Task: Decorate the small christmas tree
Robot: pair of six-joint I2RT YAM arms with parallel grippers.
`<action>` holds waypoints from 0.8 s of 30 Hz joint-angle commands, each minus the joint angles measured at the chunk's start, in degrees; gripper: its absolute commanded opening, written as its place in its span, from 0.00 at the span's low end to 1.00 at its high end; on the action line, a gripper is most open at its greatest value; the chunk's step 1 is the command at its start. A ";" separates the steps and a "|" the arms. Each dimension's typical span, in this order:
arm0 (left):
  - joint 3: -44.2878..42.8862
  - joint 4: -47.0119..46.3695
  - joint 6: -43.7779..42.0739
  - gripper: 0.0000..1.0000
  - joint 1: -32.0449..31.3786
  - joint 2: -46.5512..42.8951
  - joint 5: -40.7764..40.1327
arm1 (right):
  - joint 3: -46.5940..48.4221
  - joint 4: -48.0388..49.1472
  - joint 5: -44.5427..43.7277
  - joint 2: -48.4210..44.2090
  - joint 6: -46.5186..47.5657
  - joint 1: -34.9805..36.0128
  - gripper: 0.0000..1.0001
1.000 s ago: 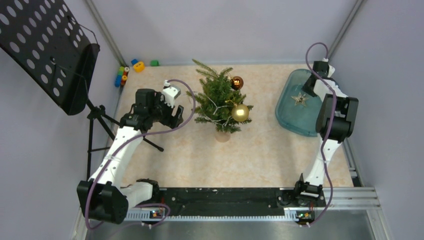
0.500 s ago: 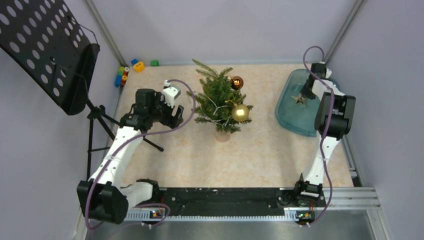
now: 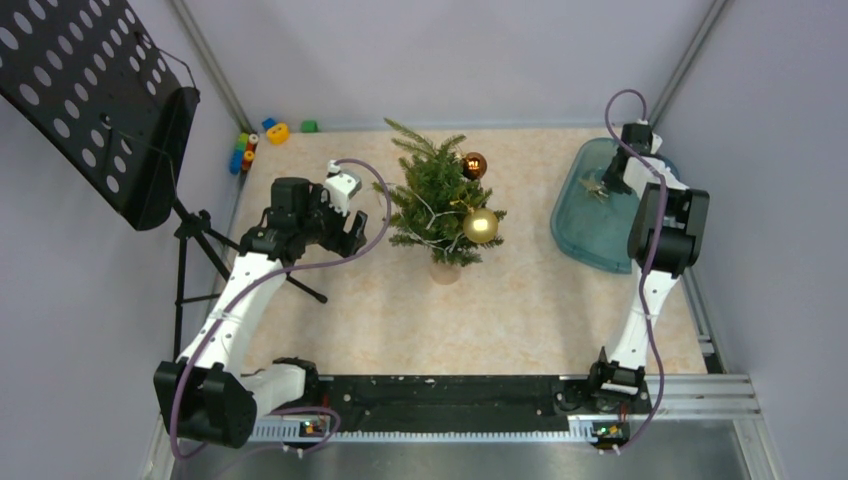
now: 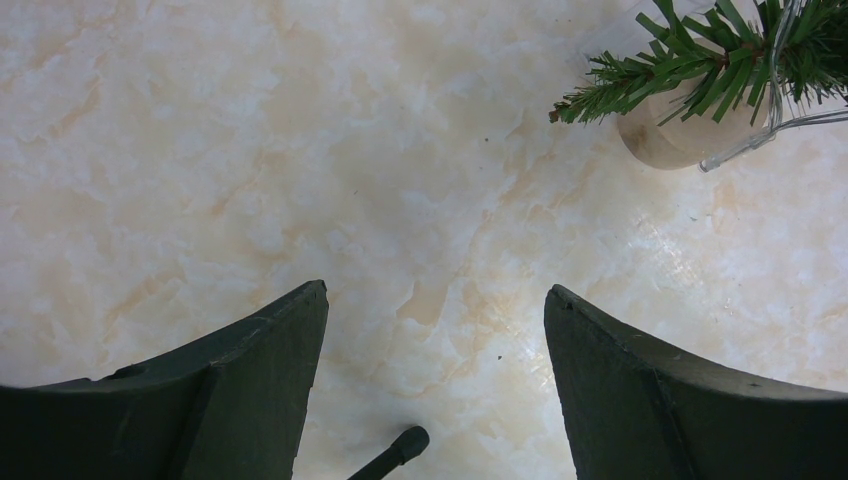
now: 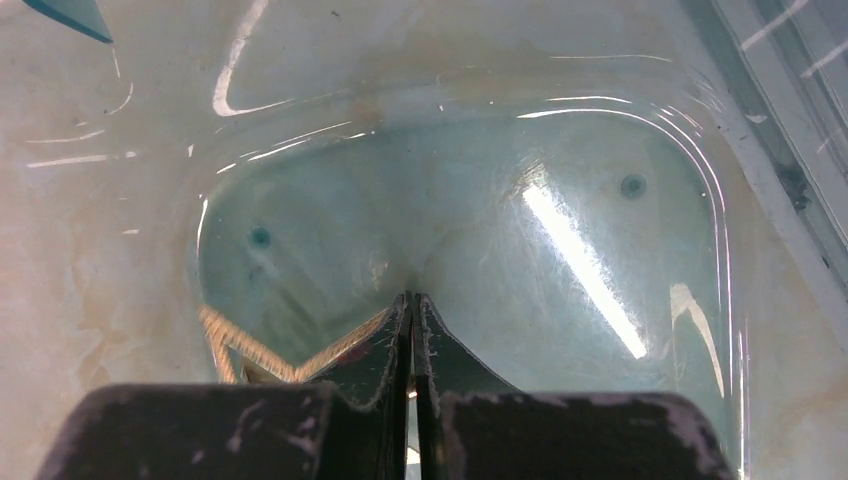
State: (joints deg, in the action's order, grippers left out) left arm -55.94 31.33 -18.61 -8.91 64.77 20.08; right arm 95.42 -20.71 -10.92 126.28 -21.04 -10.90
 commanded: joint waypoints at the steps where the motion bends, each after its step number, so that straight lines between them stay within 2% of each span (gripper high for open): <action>1: -2.15 -1.10 -0.70 0.84 0.29 -0.60 0.84 | -0.14 -2.09 0.69 -0.05 1.05 0.53 0.00; 8: -2.15 -1.17 -0.68 0.84 0.29 -0.90 0.77 | -0.68 -2.30 0.66 -2.61 3.25 0.52 0.02; 10: -2.15 -1.10 -0.66 0.84 0.29 -0.91 0.75 | -0.97 -2.21 2.05 -3.89 5.94 0.53 0.06; 13: -2.07 -1.01 -0.72 0.84 0.29 -1.00 0.83 | -0.48 -4.47 7.20 -5.66 11.31 0.10 0.21; 15: -2.02 -1.14 -0.81 0.84 0.29 -1.03 1.13 | 2.57 -9.57 13.28 -4.44 13.30 -0.61 0.22; 18: -2.22 -1.01 -0.73 0.84 0.29 -1.12 1.31 | 5.41 -17.73 14.69 -1.66 14.70 -0.79 0.23; 24: -2.32 -0.76 -0.72 0.84 0.21 -1.41 1.63 | 1.13 -18.79 15.83 -4.37 12.35 -0.79 0.24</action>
State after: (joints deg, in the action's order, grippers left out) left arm -55.94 31.35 -18.63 -8.93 64.77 20.29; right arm 97.91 -35.64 2.68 124.97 -8.49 -11.40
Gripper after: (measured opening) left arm 0.841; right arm 0.238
